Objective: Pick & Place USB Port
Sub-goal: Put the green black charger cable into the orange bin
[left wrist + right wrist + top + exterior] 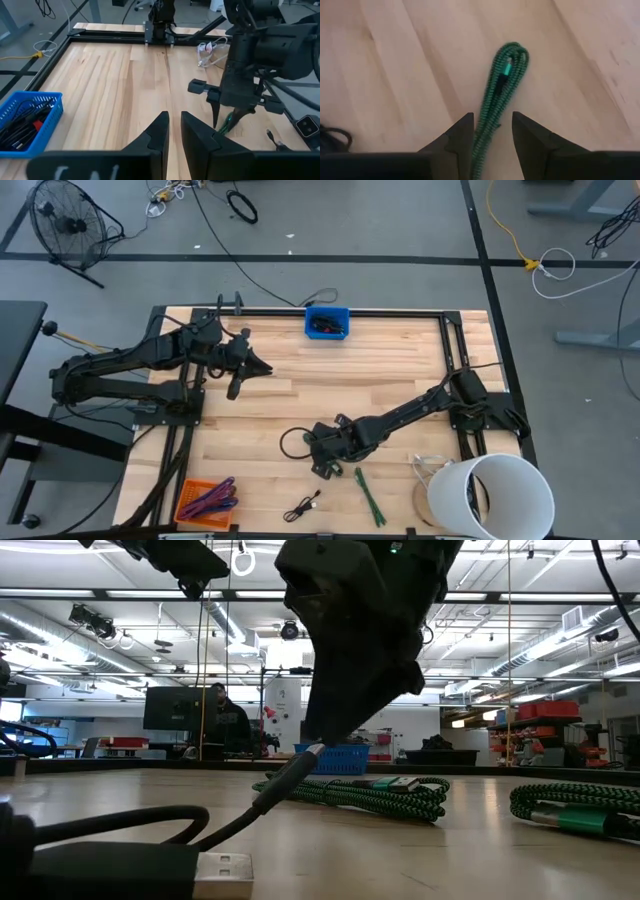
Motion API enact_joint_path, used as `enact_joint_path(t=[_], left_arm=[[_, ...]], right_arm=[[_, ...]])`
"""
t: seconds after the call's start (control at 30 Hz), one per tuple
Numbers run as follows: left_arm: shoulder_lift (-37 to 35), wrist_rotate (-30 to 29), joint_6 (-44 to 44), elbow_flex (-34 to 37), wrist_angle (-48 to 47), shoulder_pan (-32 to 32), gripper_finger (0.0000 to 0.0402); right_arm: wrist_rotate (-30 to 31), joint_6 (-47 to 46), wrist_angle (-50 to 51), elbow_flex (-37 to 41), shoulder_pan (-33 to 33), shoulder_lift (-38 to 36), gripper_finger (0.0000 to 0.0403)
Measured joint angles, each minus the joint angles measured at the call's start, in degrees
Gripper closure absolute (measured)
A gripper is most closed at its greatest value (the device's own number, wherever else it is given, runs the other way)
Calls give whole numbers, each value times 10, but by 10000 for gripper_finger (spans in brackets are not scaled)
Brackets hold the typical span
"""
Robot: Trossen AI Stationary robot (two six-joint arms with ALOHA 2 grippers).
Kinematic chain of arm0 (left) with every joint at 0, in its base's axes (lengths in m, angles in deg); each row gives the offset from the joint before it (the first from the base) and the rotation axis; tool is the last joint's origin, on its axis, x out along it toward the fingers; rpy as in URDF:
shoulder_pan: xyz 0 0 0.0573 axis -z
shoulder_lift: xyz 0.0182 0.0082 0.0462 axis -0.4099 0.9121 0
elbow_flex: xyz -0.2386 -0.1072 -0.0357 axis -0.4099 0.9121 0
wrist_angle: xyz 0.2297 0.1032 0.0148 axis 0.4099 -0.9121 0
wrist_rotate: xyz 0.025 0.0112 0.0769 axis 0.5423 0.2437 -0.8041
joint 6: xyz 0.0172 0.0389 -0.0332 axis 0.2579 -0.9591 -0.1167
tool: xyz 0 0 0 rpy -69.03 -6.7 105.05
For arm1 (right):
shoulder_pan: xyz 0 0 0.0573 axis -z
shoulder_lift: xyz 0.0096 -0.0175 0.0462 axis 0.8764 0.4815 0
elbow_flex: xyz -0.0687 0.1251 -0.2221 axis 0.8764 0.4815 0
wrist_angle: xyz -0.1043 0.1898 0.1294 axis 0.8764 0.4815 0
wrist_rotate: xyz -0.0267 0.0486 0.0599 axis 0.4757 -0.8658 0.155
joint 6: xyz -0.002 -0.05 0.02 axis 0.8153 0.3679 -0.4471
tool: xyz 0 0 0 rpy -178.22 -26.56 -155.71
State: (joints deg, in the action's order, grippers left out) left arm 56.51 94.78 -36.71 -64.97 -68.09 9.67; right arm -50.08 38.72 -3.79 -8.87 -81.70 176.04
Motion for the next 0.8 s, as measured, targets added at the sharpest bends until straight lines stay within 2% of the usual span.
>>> enact_joint_path(t=[0.6, 0.8], left_arm=[[0, 0, 0, 0, -3, 0, 348], [0, 0, 0, 0, -5, 0, 348]], right_arm=[[-47, -4, -41, -1, 3, 50, 268], [-36, 2, -21, 0, 2, 50, 268]])
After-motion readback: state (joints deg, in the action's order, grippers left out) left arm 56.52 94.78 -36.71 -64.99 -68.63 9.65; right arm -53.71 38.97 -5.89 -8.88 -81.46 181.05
